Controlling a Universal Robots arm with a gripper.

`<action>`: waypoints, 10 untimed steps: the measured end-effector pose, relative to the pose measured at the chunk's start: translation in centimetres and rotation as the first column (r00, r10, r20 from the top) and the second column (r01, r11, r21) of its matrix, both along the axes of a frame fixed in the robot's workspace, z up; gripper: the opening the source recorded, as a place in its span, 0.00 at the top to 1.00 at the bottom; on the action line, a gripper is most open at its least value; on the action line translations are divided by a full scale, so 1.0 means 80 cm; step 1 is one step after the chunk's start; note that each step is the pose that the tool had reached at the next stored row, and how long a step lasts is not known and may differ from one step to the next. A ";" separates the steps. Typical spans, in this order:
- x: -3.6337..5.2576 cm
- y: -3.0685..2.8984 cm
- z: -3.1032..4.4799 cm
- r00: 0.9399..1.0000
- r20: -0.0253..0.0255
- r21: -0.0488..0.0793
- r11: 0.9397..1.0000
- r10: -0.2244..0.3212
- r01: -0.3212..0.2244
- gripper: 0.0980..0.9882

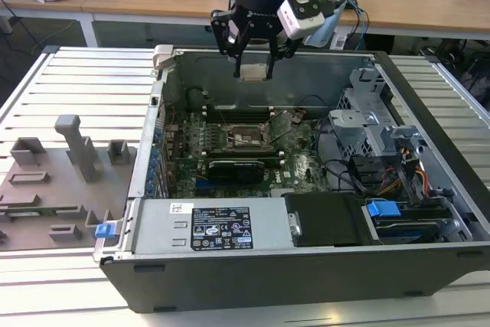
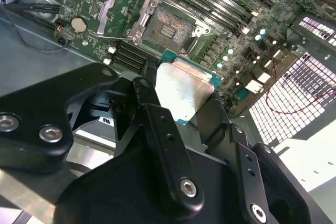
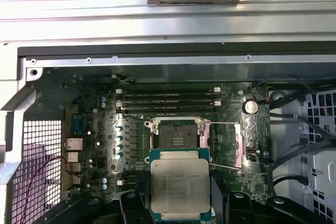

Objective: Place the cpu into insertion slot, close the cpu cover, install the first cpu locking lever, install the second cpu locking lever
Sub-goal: 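Place the cpu into insertion slot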

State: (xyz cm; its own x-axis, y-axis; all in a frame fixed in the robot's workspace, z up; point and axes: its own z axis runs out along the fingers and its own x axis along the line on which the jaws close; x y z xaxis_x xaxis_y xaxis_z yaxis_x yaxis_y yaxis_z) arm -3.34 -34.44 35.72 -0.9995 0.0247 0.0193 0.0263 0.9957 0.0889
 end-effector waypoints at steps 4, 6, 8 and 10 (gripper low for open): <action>0.000 0.0000 -0.0038 1.000 0.000 0.000 1.000 0.000 0.000 0.50; 0.000 0.0000 -0.0052 1.000 0.000 0.000 1.000 0.000 0.000 0.50; 0.000 0.0000 -0.0068 1.000 0.000 0.000 1.000 0.000 0.000 0.50; 0.000 0.0000 -0.0087 1.000 0.000 0.000 1.000 0.000 0.000 0.50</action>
